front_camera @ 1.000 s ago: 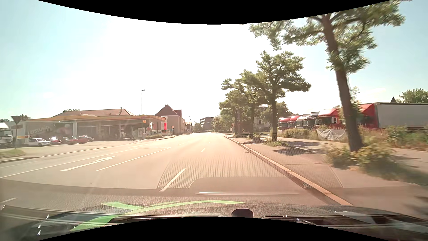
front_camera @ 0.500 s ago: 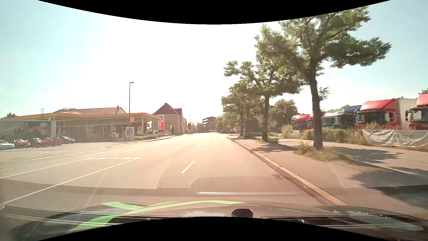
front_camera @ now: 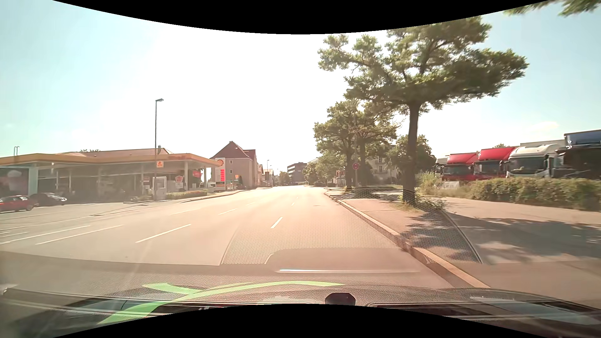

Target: Follow the waypoints while adhering to traffic rules and regulations

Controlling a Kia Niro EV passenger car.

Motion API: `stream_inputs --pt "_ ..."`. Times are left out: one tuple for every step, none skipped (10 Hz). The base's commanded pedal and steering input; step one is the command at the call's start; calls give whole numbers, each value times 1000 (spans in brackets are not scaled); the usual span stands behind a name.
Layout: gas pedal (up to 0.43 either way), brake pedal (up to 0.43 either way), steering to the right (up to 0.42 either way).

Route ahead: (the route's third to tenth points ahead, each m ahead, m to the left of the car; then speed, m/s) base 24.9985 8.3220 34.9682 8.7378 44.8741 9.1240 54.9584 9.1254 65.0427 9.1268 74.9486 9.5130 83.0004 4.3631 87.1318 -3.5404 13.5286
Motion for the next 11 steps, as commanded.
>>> stream_inputs --pt "0 0 -10" --pt "0 0 -8" --pt "0 0 -8" --pt "0 0 -8" --pt "0 0 -9" --pt "0 0 -10" --pt "0 0 -10" --pt "0 0 -12" --pt "0 0 -14" --pt "0 55 -17" --pt "0 91 -18"
